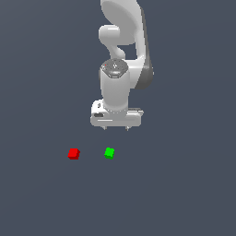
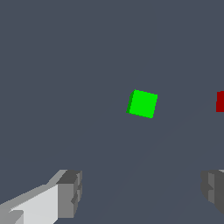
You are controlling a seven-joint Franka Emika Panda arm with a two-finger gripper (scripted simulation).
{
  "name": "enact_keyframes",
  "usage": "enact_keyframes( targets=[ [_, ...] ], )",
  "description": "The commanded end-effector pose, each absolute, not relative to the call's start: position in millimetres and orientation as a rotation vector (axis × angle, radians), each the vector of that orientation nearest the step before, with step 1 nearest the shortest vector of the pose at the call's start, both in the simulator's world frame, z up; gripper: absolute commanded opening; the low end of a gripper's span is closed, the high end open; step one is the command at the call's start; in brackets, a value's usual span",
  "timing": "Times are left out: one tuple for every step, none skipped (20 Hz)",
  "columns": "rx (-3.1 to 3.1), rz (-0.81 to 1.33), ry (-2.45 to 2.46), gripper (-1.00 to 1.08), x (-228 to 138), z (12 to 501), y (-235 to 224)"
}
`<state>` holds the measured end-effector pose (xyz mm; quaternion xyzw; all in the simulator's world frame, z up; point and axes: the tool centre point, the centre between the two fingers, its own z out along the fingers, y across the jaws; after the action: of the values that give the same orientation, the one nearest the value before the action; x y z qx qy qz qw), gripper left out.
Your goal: Stack the red cube on top of the green cube.
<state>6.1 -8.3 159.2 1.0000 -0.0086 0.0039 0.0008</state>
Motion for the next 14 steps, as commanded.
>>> enact_keyframes(
  targets=[
    [3.140,0.012,-0.027,1.00,6.1,159.2,-8.4],
    [3.140,0.012,-0.027,1.00,6.2,159.0,-8.7],
    [3.140,0.012,-0.027,1.00,6.5,158.6,-9.9],
    [3.140,0.012,-0.027,1.00,7.1,157.7,-11.7],
    [3.140,0.012,-0.028,1.00,7.9,156.5,-14.7],
    [3.140,0.012,-0.029,1.00,8.9,154.9,-18.5],
    [3.140,0.012,-0.030,1.00,10.1,153.0,-23.0],
    [3.140,0.011,-0.031,1.00,11.6,150.8,-28.3],
    [3.140,0.011,-0.032,1.00,13.2,148.3,-34.3],
    [3.139,0.011,-0.034,1.00,15.1,145.5,-41.0],
    [3.139,0.010,-0.035,1.00,17.1,142.4,-48.4],
    [3.139,0.010,-0.037,1.00,19.3,139.1,-56.2],
    [3.139,0.009,-0.038,1.00,21.6,135.7,-64.4],
    [3.139,0.009,-0.040,1.00,24.0,132.0,-73.0]
  ],
)
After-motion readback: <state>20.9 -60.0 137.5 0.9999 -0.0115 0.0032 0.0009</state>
